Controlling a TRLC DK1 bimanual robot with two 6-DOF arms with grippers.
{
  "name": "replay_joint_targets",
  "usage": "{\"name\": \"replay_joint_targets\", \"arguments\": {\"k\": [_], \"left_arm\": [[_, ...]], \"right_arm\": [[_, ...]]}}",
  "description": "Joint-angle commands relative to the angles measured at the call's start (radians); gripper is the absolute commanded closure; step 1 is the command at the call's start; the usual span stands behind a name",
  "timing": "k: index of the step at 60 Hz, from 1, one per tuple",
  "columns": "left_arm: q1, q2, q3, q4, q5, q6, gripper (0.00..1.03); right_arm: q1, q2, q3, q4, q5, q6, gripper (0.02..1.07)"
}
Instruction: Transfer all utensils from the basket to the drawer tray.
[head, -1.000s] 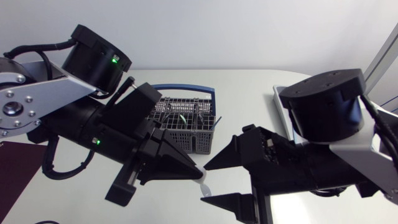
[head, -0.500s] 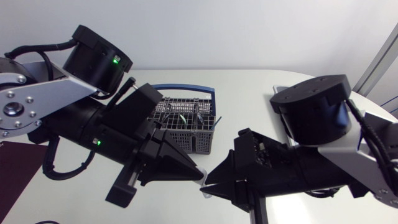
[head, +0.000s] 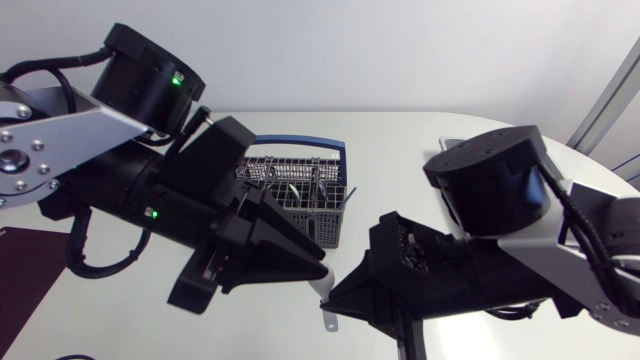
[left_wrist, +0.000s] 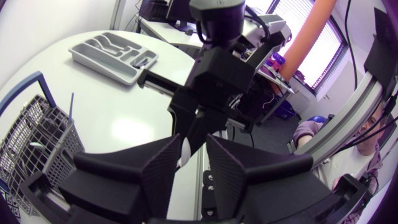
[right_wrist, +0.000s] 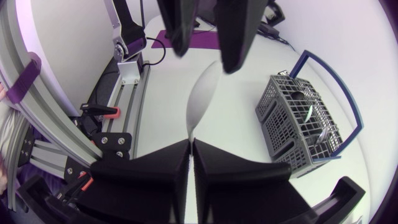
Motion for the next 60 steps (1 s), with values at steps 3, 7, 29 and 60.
{"name": "replay_joint_targets", "arguments": {"k": [3,7,29,60], "left_arm": [[0.055,0.01,0.05,0.079,0.014,-0.085,0.45],[0.081,0.016,0.056,0.129,-0.012,-0.127,0.45],[0.097,0.059,0.03,0.181,-0.514,-0.105,0.45],[0.049,0.104,-0.048,0.243,-0.839,-0.041,0.45]], "right_arm": [[-0.006,0.022,-0.026,-0.021,0.025,0.017,1.01],[-0.006,0.023,-0.033,-0.026,0.051,0.017,1.01],[-0.213,-0.039,-0.04,-0.141,0.276,-0.009,1.01],[-1.063,-0.032,-0.146,-0.036,0.318,-0.553,1.01]]}}
